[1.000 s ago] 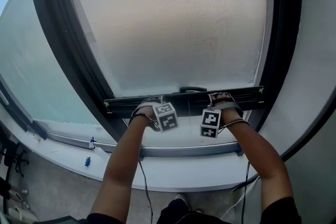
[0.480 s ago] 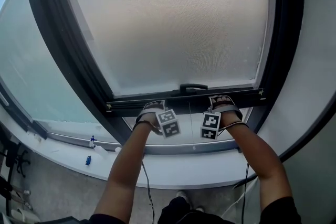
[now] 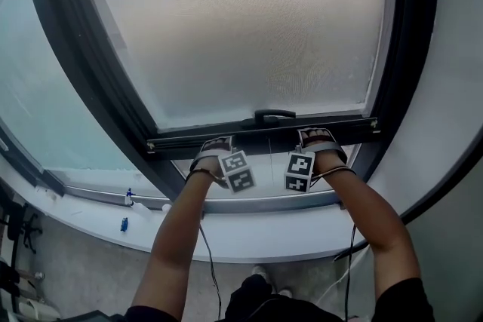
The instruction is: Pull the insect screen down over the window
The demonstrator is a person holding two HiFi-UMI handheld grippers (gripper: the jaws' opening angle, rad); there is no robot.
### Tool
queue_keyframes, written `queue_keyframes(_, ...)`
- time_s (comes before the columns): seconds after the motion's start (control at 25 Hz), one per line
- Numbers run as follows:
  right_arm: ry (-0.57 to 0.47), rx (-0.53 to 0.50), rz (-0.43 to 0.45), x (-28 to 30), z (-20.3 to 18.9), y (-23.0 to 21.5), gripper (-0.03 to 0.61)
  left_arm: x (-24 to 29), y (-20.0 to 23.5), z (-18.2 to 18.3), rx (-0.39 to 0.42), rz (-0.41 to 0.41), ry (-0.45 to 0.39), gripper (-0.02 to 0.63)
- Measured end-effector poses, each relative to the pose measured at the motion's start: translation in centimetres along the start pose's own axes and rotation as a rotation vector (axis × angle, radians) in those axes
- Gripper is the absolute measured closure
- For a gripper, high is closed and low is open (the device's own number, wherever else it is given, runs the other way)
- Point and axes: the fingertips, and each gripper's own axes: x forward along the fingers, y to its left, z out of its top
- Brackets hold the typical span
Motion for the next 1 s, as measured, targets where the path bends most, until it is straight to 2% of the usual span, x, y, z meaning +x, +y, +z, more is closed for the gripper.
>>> queue_keyframes(0.16, 0.026, -0.002, 0.012, -0.1, -0.1, 0.0, 0.362, -0.2, 0.0, 0.3, -0.026, -0.022, -0.034, 0.222)
queue_keyframes(0.36, 0.039, 0.013, -0.003, 0.2, 0.2, -0.1, 0.362, 0.1, 0.2, 0.1, -0.027, 0.013, -0.050, 0.222)
queue_keyframes(0.64, 0.053, 0.016, 0.026, -0.1, -0.2, 0.6, 0.362, -0.1, -0.4, 0.4, -0.023, -0.001, -0.046, 0.222)
queue_keyframes(0.76, 0.064, 0.022, 0.026, -0.1, 0.0, 0.6, 0.362, 0.0, -0.5, 0.1, -0.001, 0.012, -0.019, 0.222)
queue_keyframes(0.92, 0.080, 0.018, 0.017, 0.3, 0.3, 0.7, 0.363, 0.5, -0.4, -0.6, 0.045, 0.042, 0.057, 0.222)
queue_keyframes(1.0, 0.093, 0.007, 0.012, 0.4, 0.1, 1.0, 0.354, 0.8, -0.8, -0.6, 0.049, 0.052, 0.064, 0.222)
